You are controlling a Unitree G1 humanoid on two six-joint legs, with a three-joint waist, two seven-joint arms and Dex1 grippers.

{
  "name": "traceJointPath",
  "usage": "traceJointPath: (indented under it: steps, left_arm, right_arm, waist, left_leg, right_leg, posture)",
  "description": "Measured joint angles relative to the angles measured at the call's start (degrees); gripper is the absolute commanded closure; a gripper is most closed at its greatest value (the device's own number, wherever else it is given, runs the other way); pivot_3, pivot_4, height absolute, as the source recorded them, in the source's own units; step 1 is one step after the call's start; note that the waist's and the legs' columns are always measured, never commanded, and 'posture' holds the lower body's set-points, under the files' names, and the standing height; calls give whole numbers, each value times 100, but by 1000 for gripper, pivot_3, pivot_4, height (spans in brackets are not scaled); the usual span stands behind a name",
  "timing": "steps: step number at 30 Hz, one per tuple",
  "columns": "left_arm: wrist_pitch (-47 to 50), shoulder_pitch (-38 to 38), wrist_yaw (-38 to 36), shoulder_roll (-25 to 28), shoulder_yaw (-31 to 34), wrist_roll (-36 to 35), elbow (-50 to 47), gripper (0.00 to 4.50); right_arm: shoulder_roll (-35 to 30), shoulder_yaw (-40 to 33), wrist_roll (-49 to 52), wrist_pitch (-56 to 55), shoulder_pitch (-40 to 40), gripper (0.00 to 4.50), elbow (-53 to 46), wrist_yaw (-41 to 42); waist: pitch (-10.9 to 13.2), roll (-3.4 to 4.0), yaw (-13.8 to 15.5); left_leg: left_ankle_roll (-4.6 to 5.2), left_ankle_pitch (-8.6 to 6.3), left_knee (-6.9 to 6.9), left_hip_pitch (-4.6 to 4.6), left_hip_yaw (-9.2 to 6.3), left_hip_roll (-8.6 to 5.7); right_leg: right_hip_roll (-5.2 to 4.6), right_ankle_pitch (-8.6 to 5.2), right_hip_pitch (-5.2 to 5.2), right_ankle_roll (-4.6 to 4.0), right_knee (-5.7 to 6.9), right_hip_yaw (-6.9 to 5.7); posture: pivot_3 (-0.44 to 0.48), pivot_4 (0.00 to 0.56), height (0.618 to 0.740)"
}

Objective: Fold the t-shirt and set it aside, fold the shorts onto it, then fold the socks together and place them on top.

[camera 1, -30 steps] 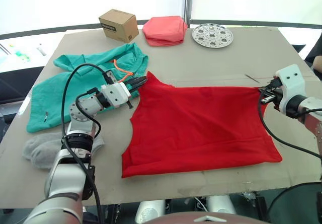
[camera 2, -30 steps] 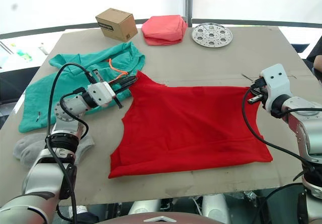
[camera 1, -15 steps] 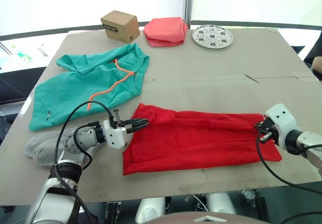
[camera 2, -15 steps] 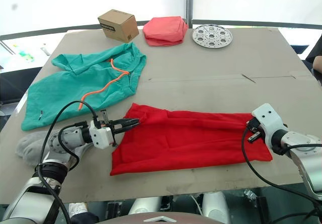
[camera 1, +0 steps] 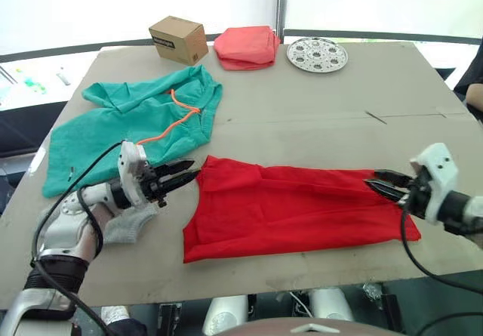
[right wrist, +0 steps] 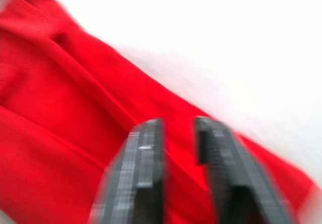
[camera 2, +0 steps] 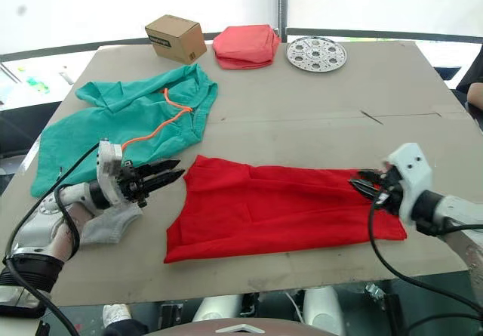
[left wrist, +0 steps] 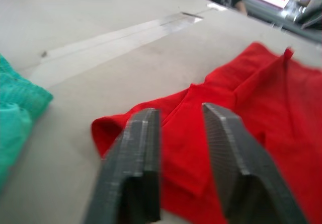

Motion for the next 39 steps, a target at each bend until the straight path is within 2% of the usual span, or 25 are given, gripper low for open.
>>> traceJointPath:
  steps: [3, 7, 8, 9, 11, 14, 15, 16, 24, 33, 39]
  left_arm:
    - [692, -78, 179, -60, 11, 80, -262, 4490]
    - [1083, -91, 335, -93, 27, 441, -364, 4490]
    - [1206, -94, 359, -122, 37, 473, -364, 3817]
    - [1359, -93, 349, -134, 53, 476, -365, 3519]
    - [1475, -85, 357, -134, 101, 497, -373, 2652]
    - [1534, -86, 570, -232, 230, 714, -414, 1144]
    - [1629, -119, 750, -351, 247, 814, -442, 409]
    - [1693, -124, 833, -405, 238, 860, -451, 140]
    - [2183, -156, 977, -481, 305, 979, -746, 53]
    - [2243, 4, 914, -580, 507, 1024, -921, 53]
    - [2185, 29, 887, -581, 614, 1083, -978, 53]
  right_arm:
    - [337, 770, -207, -26, -557, 4500, 408, -285]
    - [532, 1265, -359, -247, -857, 4500, 885, -315]
    - [574, 1332, -370, -303, -918, 4500, 948, -280]
    - [592, 1382, -374, -386, -968, 4500, 998, -259]
    - [590, 1409, -407, -471, -976, 4500, 1032, -240]
    - [530, 1671, -610, -627, -969, 4500, 1254, -209]
    - [379, 1897, -794, -734, -907, 4500, 1401, -149]
    - [354, 2003, -885, -755, -858, 4500, 1485, -122]
    - [289, 2204, -1028, -962, -737, 4500, 1521, 27]
    - [349, 2211, -1091, -991, -698, 4500, 1501, 31]
    - [506, 2127, -817, -1447, -664, 4500, 1252, 380]
  waist:
    - [-1, -8, 1]
    - [-1, -8, 9]
    - [-1, -8, 7]
    - [-1, -9, 6]
    - [-1, -10, 9]
    - [-1, -8, 9]
    - [-1, -8, 18]
    - [-1, -10, 20]
    - [-2, -9, 4]
    - [-2, -9, 9]
    - [-1, -9, 10]
  left_leg:
    - [-17, 19, -2, -5, 2, -2]
    - [-32, 28, -5, -8, 13, -5]
    - [-32, 27, -5, -8, 15, -5]
    - [-32, 27, -5, -8, 15, -5]
    - [-32, 26, -5, -8, 14, -4]
    - [-32, 21, -3, -3, 13, -5]
    - [-29, 17, -2, -1, 10, -5]
    - [-29, 17, -2, -1, 9, -5]
    - [-34, 28, -3, -2, 10, -1]
    - [-39, 24, -2, -3, 9, -2]
    - [-37, 24, -2, -4, 8, -2]
  right_leg:
    - [8, 4, 1, 4, 2, 1]
    - [12, 5, 0, 2, 3, 4]
    - [12, 5, 0, 3, 3, 6]
    - [11, 5, 0, 4, 2, 6]
    - [7, 4, 0, 5, 0, 6]
    - [3, 4, -1, 5, -1, 7]
    - [2, 4, 0, 4, 0, 5]
    - [2, 4, 0, 4, 1, 4]
    - [4, 4, 0, 4, 8, 6]
    - [1, 4, -1, 3, 7, 6]
    - [1, 4, 0, 4, 6, 5]
  posture:
    - [0, 150, 736]
    - [0, 150, 736]
    - [0, 150, 736]
    - [0, 150, 736]
    - [0, 150, 736]
    - [0, 150, 736]
    - [0, 150, 736]
    - [0, 150, 736]
    - [0, 150, 736]
    - [0, 150, 736]
    - [0, 150, 736]
